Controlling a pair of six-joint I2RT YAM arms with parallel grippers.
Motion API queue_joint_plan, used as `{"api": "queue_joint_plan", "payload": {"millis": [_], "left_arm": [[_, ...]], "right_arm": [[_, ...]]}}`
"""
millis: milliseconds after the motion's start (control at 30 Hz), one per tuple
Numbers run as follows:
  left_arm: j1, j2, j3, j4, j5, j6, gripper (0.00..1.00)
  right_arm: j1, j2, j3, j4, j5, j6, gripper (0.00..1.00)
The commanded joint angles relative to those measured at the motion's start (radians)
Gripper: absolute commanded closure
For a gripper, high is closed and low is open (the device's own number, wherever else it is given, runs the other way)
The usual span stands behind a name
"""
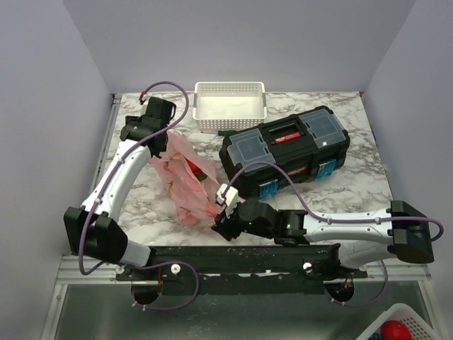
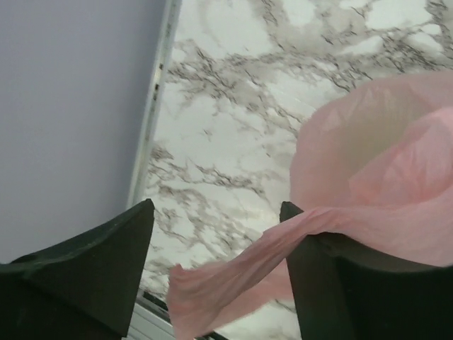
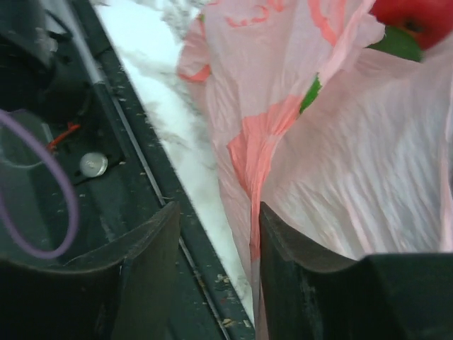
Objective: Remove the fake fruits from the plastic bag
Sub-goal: Adjust the plastic bag at the center of the board.
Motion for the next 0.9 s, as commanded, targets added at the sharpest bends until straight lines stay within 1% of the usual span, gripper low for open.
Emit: {"api": "queue_joint_plan", "payload": {"millis": [0,33,67,167,233,300,367,433,500,533,600,667,767,867], "left_arm": [[0.005,-0.194,-0.065,-0.071,0.222,-0.133,0.22],[0.005,-0.231,-0.084,-0.074,0.243,-0.143,0.22],[0.005,-0.277,-0.108,-0.07,0.262,-0.148,0.18],[0.005,-0.416,-0.185,-0.041,0.333,-0.172,0.11],[0.006,-0.496,-0.234,-0.013,0.421,-0.174,0.08],[0.006,-0.562,-0.269,0.003,0.48,-0.203,0.07],[0.006,-0.621,-0.304,0.039,0.566,-0.221,0.07],[0.006,-0.665,-0.338,0.074,0.624,-0.241,0.07],[0.006,-0.695,-0.378,0.093,0.633,-0.264,0.05],[0.006,-0.703,-0.395,0.098,0.625,-0.27,0.05],[0.006,-0.704,-0.423,0.079,0.553,-0.318,0.06],[0.006,-0.698,-0.442,0.047,0.478,-0.391,0.07],[0.006,-0.712,-0.48,0.048,0.427,-0.467,0.07],[0.006,-0.74,-0.519,0.099,0.448,-0.512,0.06]], "right_arm": [[0.004,0.003,-0.025,0.118,-0.136,0.097,0.43],[0.004,0.002,-0.025,0.128,-0.118,0.122,0.39],[0.004,0.0,-0.023,0.135,-0.103,0.142,0.36],[0.005,-0.007,-0.009,0.124,-0.035,0.173,0.23],[0.003,-0.011,0.012,0.097,0.039,0.195,0.15],[0.001,-0.017,0.025,0.096,0.077,0.201,0.09],[-0.006,-0.012,0.04,0.113,0.094,0.203,0.06],[-0.011,0.011,0.064,0.13,0.093,0.19,0.07],[-0.014,0.04,0.092,0.155,0.082,0.174,0.11],[-0.016,0.058,0.11,0.159,0.08,0.169,0.15],[-0.024,0.097,0.144,0.165,0.078,0.176,0.21],[-0.039,0.136,0.174,0.168,0.07,0.201,0.25],[-0.062,0.183,0.205,0.185,0.045,0.224,0.25],[-0.088,0.23,0.242,0.18,0.02,0.229,0.24]]}}
